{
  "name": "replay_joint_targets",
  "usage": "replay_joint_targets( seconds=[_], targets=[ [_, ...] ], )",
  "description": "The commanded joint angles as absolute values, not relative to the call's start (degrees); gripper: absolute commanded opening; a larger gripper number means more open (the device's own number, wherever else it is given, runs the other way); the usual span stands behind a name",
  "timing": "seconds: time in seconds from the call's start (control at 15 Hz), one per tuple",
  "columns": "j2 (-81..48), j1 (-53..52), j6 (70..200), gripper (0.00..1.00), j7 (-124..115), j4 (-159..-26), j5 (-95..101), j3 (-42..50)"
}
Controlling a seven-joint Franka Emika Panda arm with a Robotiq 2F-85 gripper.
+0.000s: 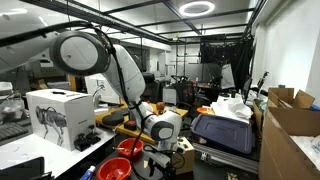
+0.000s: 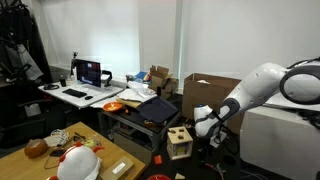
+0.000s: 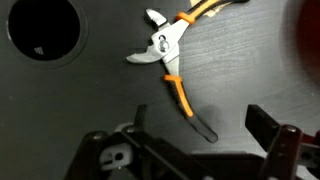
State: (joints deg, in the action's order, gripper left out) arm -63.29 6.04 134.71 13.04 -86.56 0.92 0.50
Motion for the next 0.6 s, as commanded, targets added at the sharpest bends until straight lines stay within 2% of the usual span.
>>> replay_joint_targets(
  seconds=[0.0, 0.53],
  targets=[
    [-67.86, 6.65, 133.39, 1.00, 15.87, -80.39, 3.70, 0.77],
    [-73.39, 9.00, 131.63, 1.00, 21.32, -73.45, 5.40, 0.08]
  ],
)
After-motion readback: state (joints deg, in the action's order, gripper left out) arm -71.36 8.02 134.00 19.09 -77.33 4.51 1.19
